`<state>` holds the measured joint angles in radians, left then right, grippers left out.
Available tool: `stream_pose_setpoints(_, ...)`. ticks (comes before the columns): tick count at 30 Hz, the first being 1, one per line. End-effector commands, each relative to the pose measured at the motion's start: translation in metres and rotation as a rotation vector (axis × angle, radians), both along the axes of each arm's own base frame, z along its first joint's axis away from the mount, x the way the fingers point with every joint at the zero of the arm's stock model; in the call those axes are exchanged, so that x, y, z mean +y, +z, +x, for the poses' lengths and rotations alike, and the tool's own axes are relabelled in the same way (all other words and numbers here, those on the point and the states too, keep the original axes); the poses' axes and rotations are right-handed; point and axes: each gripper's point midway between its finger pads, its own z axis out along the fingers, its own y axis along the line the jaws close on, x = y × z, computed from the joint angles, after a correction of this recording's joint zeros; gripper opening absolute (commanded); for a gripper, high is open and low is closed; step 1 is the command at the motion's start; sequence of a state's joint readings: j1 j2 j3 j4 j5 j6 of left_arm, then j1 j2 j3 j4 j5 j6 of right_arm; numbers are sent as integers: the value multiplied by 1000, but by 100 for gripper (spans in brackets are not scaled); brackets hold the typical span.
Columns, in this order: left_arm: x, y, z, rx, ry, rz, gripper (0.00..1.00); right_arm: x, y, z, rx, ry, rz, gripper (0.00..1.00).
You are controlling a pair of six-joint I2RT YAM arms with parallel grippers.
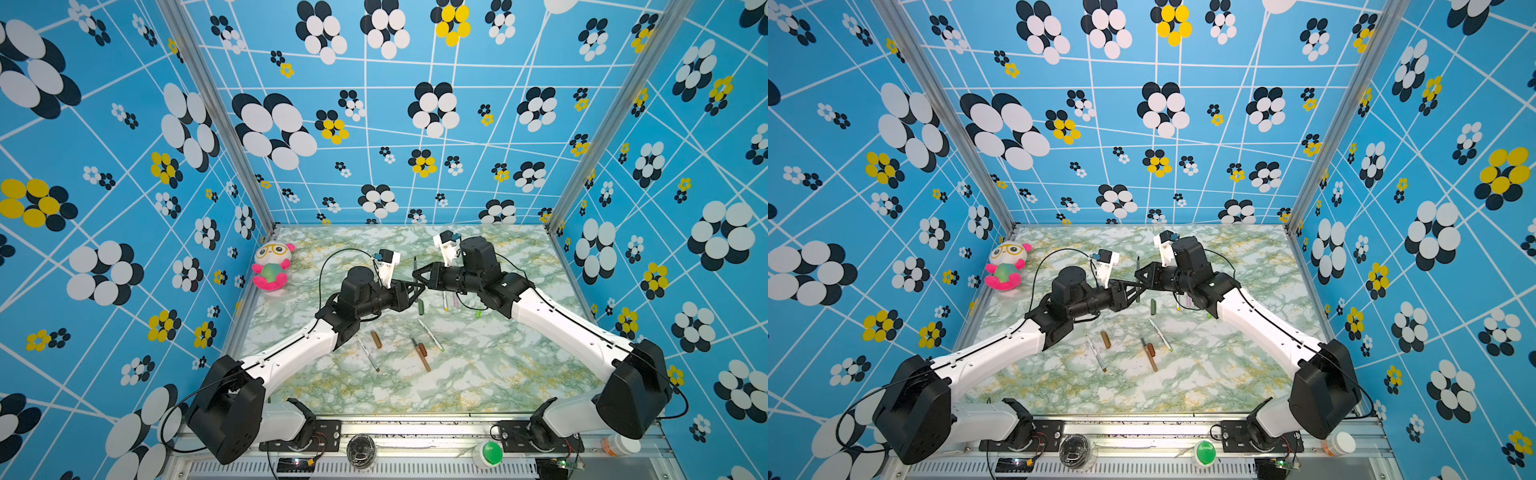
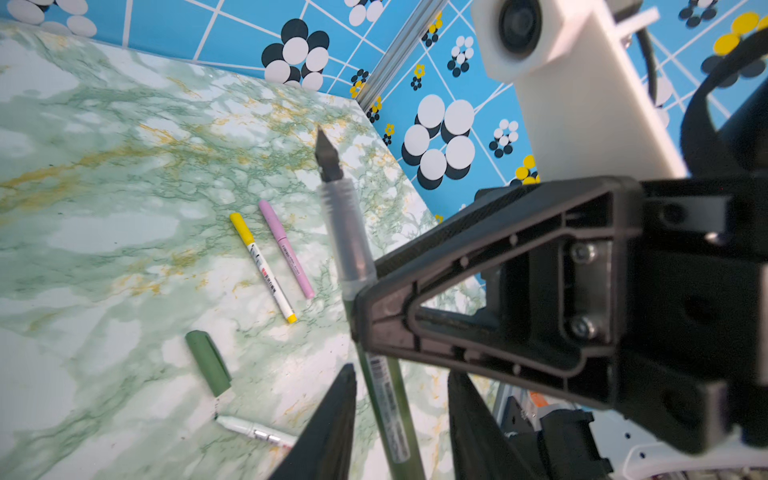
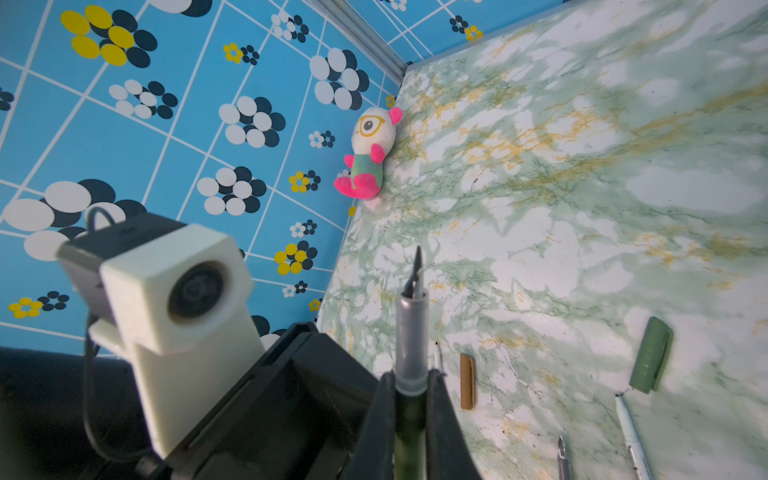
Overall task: Insert the pens into the pen caps
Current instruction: 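Grasp the dark green pen with the left gripper while the right releases it, then move the right gripper down to the green cap and grasp it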
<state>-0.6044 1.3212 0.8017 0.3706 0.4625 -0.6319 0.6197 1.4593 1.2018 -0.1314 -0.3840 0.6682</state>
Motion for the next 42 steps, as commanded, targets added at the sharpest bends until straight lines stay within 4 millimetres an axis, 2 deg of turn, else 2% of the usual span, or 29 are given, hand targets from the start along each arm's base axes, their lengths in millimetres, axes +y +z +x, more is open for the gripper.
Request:
stream_pose_setpoints(1,-5,13,2,-37,-5,-12,31,1,12,-4,-30,12,33,0)
stream_pose_setpoints(7,-6,11,3,-26,-5,-10,24,2,14,-4,-32,16,43,0)
stream_pose_setpoints(14,-4,9,4,-23,5,4,6,1,13,-4,-33,13,34,2)
stream_pose_setpoints(16,-2,8,4,-22,13,11,3,0,13,-4,-35,12,25,8)
stream_pose_setpoints(19,2,5,5,-13,38,28,0,-2,14,-4,-42,10,2,27)
stream_pose_setpoints(23,24,-3,13,9,147,90,0,-13,7,-4,-42,-22,-70,40)
stream_pose_setpoints(27,67,-19,25,56,333,214,0,-34,-26,-2,14,-86,-228,43)
stream_pose_setpoints(29,93,-30,29,91,422,283,0,-45,-51,-1,63,-114,-328,43)
stream_pose_setpoints(32,117,-40,30,129,488,325,0,-55,-90,-2,141,-125,-479,43)
stream_pose_setpoints(36,134,-49,26,148,534,318,0,-47,-128,-3,190,-87,-655,43)
stream_pose_setpoints(42,146,-56,19,162,573,280,0,-26,-170,6,217,-7,-898,42)
